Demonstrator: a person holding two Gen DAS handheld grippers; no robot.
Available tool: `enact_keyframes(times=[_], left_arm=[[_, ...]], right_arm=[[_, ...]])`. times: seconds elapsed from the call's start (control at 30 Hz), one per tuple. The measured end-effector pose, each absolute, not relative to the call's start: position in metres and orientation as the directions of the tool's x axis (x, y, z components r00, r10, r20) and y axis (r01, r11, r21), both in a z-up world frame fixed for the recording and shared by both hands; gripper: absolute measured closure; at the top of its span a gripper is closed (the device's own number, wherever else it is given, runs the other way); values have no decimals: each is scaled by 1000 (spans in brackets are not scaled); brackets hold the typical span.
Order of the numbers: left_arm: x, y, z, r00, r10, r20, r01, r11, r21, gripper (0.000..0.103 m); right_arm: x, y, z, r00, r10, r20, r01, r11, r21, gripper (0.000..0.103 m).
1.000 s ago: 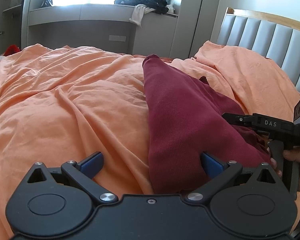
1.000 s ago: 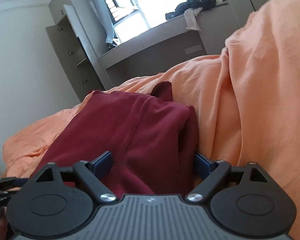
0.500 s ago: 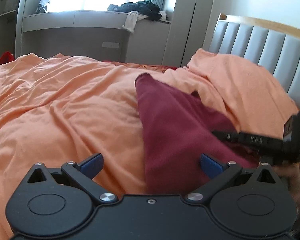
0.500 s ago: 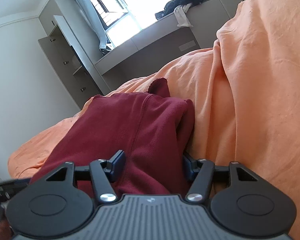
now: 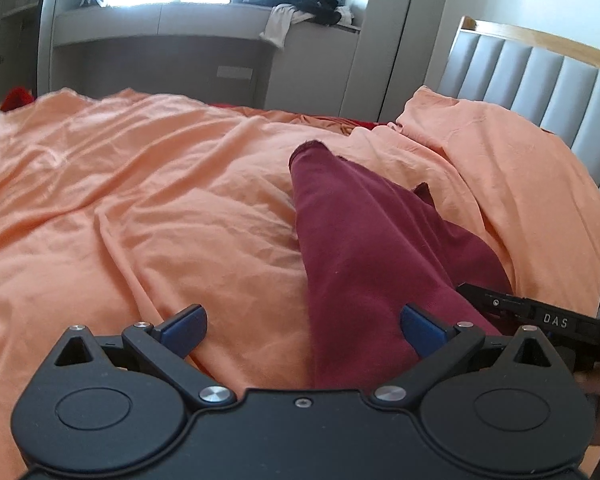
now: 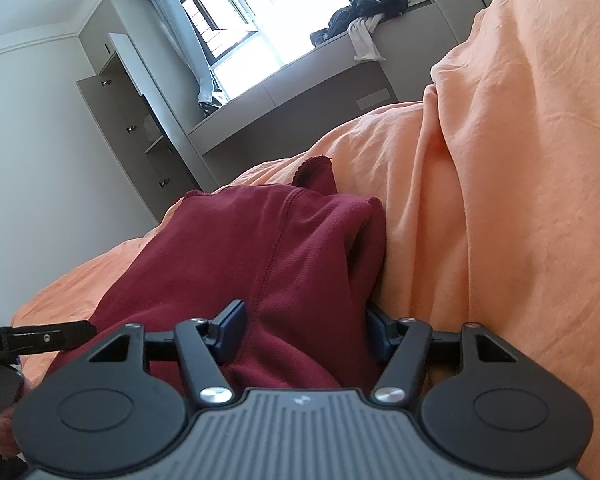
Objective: Fold small clothes
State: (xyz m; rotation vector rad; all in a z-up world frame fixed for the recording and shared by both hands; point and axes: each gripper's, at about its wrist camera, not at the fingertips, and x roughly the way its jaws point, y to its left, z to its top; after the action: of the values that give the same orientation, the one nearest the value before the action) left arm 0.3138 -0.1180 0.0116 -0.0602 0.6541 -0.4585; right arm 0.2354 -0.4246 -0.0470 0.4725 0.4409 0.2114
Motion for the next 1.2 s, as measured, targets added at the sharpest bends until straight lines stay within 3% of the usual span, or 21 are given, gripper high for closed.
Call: enact_keyframes(times=[0.47,0.8,1.2], left_arm=[[318,-123,5,702,-425,-572,402,899,-175,0],[325,-127,10,662,-423,-619,414,895,-169,1],[321,-145,19,596,-477,-647,471,859,-199,46]], right_arm=[[236,-420,-45,888,279,-365,-88,883,462,36],[234,-415,-43,894,270,-357,-79,880,469,49],[235,-415,-46,898,264,-352,-73,879,471,49]])
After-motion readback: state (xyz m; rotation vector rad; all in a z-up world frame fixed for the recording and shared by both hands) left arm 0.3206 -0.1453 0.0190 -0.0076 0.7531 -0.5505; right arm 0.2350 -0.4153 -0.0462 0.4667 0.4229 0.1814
